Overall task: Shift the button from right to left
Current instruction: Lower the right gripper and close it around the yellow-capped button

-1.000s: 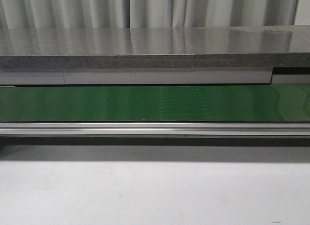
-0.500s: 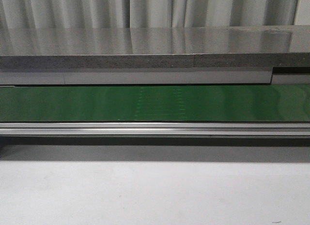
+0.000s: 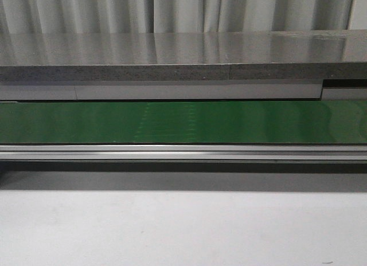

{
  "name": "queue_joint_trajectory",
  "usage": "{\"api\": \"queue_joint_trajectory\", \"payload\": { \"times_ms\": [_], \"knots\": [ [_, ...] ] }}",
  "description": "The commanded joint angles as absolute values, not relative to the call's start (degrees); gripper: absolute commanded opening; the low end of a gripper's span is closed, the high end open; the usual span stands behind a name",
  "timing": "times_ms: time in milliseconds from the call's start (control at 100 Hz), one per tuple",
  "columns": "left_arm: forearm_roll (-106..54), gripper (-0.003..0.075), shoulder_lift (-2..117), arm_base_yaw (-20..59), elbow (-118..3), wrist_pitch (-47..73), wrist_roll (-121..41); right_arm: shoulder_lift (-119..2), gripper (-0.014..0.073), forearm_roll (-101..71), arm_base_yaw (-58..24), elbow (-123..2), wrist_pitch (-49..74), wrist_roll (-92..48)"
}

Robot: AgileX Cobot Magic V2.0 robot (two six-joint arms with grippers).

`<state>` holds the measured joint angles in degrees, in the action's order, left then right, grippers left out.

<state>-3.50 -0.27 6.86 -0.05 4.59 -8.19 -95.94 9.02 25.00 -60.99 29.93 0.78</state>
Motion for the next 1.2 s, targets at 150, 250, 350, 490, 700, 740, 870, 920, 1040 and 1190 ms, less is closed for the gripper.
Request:
{"api": "queue_joint_trajectory", "payload": {
  "times_ms": [150, 250, 350, 490, 700, 740, 870, 920, 1040, 1190],
  "knots": [
    [-4.1, 0.0005, -2.4, 7.2, 2.3, 0.0, -7.6, -95.8, 0.0433, 9.0, 25.5, -62.8, 26.3, -1.6],
    [-4.1, 0.0005, -2.4, 7.2, 2.3, 0.0, -7.6, -96.6, 0.0433, 9.0, 25.5, -62.8, 26.0, -2.1],
    [-4.1, 0.0005, -2.4, 7.2, 2.3, 0.0, -7.6, -97.8, 0.0433, 9.0, 25.5, -62.8, 25.7, -2.7],
    [-4.1, 0.0005, -2.4, 7.2, 2.3, 0.0, -7.6, -99.5, 0.0433, 9.0, 25.5, -62.8, 24.9, -3.1],
    [-4.1, 0.0005, -2.4, 7.2, 2.3, 0.0, -7.6, -100.3, 0.0433, 9.1, 25.5, -62.8, 23.0, -4.4],
    [-4.1, 0.0005, -2.4, 7.2, 2.3, 0.0, -7.6, -100.5, 0.0433, 9.1, 25.5, -62.8, 23.0, -4.6],
    [-4.1, 0.0005, -2.4, 7.2, 2.3, 0.0, -7.6, -101.7, 0.0433, 9.1, 25.5, -62.8, 22.9, -4.6],
    [-4.1, 0.0005, -2.4, 7.2, 2.3, 0.0, -7.6, -102.3, 0.0433, 9.1, 25.5, -62.8, 22.9, -4.6],
    [-4.1, 0.0005, -2.4, 7.2, 2.3, 0.0, -7.6, -103.8, 0.0433, 9.1, 25.5, -62.8, 22.5, -4.6],
    [-4.1, 0.0005, -2.4, 7.2, 2.3, 0.0, -7.6, -105.4, 0.0433, 9.1, 25.9, -62.8, 22.1, -4.6]
  ]
}}
